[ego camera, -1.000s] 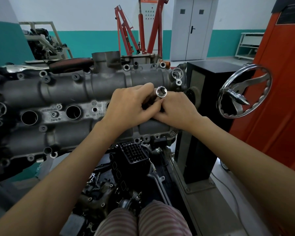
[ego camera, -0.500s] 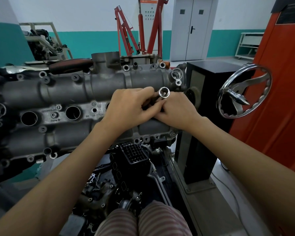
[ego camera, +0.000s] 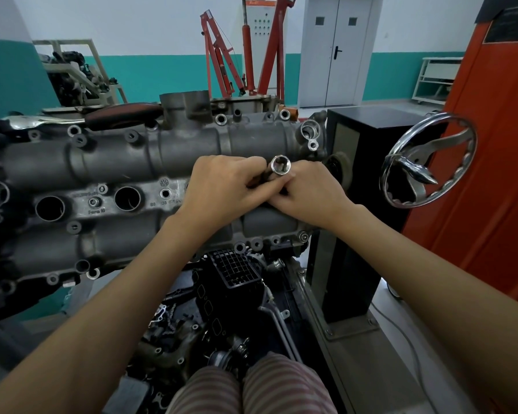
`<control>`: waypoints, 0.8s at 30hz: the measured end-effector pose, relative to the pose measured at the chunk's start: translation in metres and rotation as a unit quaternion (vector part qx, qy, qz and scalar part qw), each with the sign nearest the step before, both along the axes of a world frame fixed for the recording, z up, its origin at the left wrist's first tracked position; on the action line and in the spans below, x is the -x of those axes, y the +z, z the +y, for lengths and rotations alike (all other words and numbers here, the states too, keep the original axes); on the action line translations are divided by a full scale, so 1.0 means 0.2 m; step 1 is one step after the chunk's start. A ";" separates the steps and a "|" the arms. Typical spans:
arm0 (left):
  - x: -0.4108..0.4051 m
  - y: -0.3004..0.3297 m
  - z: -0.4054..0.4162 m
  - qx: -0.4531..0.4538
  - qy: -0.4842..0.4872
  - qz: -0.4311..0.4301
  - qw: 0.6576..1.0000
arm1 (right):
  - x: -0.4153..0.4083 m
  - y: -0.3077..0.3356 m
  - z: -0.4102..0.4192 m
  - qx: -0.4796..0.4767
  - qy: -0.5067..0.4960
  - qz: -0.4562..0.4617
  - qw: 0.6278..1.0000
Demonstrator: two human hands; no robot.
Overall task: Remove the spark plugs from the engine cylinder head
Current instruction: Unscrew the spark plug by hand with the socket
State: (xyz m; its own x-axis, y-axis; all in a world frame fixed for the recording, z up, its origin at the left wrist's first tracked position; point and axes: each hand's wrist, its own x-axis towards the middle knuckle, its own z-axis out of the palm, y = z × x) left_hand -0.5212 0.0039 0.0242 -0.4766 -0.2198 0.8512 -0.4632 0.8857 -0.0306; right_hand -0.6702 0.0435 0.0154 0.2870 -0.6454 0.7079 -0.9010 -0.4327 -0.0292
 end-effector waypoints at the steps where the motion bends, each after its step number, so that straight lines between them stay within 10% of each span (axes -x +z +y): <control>1: 0.00 0.00 0.00 -0.005 -0.002 -0.004 1.000 | 0.00 0.00 0.00 -0.006 -0.002 0.007 1.000; 24: 0.00 0.01 0.03 -0.030 -0.023 -0.007 0.999 | 0.01 0.00 -0.01 -0.015 -0.016 0.011 1.000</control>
